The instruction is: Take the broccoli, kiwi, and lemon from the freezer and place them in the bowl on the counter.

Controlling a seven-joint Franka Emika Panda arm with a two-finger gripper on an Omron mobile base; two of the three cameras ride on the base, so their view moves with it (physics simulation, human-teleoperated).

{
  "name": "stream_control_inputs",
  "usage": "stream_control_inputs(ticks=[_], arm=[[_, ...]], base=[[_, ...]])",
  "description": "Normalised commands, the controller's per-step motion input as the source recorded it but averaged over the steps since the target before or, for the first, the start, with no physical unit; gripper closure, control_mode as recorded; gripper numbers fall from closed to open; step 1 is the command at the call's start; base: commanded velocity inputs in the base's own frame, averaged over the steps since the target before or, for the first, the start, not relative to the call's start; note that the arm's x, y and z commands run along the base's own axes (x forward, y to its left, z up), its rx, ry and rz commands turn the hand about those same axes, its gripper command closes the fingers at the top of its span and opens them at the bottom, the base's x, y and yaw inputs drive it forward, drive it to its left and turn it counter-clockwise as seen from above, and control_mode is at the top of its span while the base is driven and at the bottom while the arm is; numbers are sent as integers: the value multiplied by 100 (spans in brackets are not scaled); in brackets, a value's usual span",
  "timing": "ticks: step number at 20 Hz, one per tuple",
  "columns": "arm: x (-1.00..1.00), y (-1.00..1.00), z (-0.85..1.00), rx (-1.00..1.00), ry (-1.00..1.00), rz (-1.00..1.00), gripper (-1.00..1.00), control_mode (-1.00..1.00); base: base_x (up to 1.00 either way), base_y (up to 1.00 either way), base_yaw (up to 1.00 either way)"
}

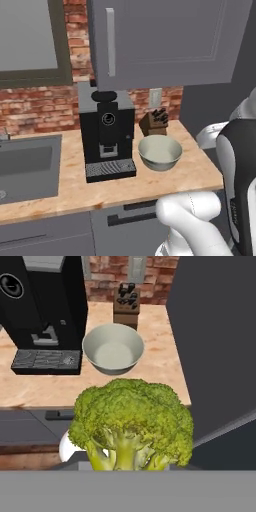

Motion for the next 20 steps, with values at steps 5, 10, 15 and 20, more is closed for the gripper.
stream_control_inputs(ticks=[5,10,15,20], arm=[[0,0,0,0,0,0,100,100],[15,0,0,0,0,1,100,-100],[51,0,-46,1,3,4,100,-100],[54,0,-100,1,11,5,100,-100]], base=[[45,2,5],[49,0,4],[0,0,0],[0,0,0]])
